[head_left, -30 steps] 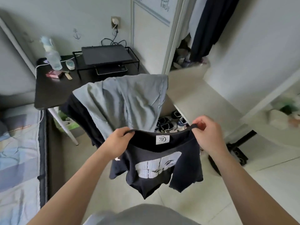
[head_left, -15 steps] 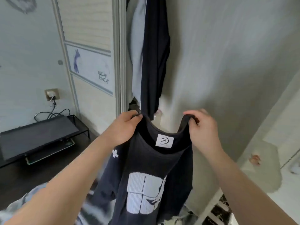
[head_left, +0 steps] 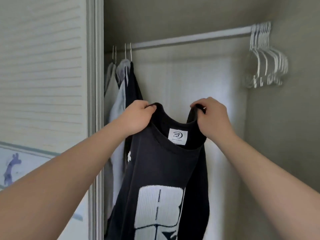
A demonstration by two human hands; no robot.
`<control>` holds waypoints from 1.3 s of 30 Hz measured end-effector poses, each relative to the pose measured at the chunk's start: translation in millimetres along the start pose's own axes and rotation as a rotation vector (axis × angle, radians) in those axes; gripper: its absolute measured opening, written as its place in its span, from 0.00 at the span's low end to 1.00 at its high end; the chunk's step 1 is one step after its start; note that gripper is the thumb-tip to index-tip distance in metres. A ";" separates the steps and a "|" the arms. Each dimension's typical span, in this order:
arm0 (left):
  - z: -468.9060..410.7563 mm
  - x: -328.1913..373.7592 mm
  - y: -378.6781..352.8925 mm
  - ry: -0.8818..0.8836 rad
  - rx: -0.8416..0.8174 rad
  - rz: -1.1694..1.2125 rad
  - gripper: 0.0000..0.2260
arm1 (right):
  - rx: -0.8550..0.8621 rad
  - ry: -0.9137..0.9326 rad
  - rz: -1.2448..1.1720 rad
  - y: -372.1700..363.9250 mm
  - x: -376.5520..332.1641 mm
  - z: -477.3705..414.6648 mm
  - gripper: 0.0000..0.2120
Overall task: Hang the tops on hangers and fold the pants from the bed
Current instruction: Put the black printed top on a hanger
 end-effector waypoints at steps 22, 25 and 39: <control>-228.6 169.6 8.5 -0.294 0.138 -0.398 0.15 | -0.054 -0.168 1.194 121.8 49.8 -222.7 0.16; -236.0 173.3 -4.7 -0.300 0.151 -0.471 0.14 | -0.102 -0.339 1.208 125.9 84.1 -216.7 0.21; -244.3 143.8 -14.3 -0.269 0.153 -0.516 0.16 | 0.059 -0.162 1.344 116.0 114.3 -240.7 0.18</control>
Point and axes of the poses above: each hand's wrist, its own z-axis away from the middle knuckle, its own y-axis out of the back of the hand, x = y × z, the point moved 7 cm from there along -z, towards the middle knuckle, and after that the axes turned 1 degree about -x, right-handed, at the moved point
